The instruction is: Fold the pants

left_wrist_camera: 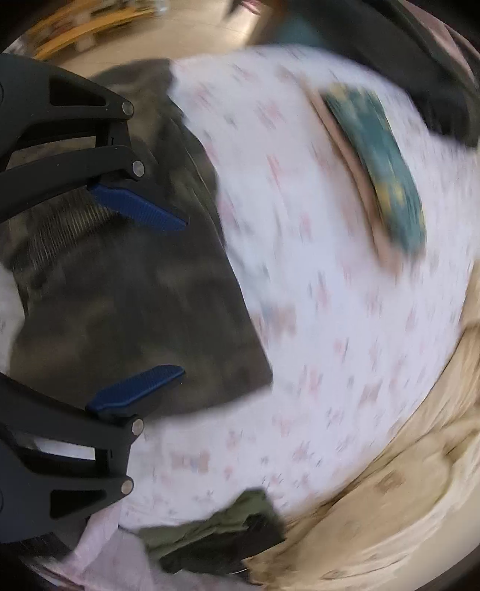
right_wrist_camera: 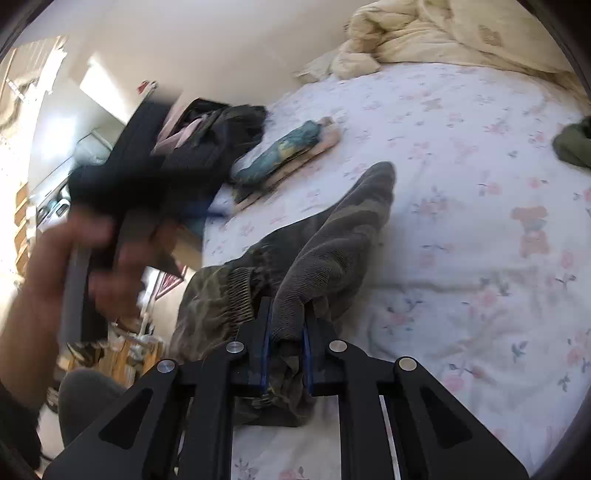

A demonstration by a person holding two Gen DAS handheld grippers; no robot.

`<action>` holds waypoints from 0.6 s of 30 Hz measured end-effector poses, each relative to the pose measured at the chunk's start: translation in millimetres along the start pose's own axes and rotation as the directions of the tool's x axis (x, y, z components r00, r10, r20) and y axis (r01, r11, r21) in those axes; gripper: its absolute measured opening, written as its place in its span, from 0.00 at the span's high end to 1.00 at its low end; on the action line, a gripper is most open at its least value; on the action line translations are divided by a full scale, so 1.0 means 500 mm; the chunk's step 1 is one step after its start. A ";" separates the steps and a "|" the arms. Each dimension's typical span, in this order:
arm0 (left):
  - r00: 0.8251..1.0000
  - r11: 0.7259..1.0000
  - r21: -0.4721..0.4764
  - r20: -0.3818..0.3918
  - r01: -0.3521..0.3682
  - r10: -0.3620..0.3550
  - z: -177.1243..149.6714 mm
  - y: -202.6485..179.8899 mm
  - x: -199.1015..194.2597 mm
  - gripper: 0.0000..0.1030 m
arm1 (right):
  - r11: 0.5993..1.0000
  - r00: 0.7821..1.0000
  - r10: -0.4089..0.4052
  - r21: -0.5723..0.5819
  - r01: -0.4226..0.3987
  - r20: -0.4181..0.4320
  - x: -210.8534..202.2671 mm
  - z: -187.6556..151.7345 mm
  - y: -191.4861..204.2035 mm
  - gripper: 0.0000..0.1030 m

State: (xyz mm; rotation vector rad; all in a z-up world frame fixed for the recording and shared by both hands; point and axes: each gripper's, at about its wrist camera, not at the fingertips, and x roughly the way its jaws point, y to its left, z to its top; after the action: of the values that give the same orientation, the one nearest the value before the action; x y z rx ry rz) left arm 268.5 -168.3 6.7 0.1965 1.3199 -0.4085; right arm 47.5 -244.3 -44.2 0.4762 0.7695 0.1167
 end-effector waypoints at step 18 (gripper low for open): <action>0.898 0.871 0.438 -0.255 -0.223 0.359 0.105 -0.217 0.279 0.87 | 0.999 0.995 0.045 0.009 -0.044 -0.088 0.037 -0.011 -0.001 0.88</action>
State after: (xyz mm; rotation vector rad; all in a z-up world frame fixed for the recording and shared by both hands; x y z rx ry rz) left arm 299.0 -311.7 -105.2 0.8351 1.4935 -0.3891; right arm 57.0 -237.6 -59.9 0.4974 0.8466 0.1779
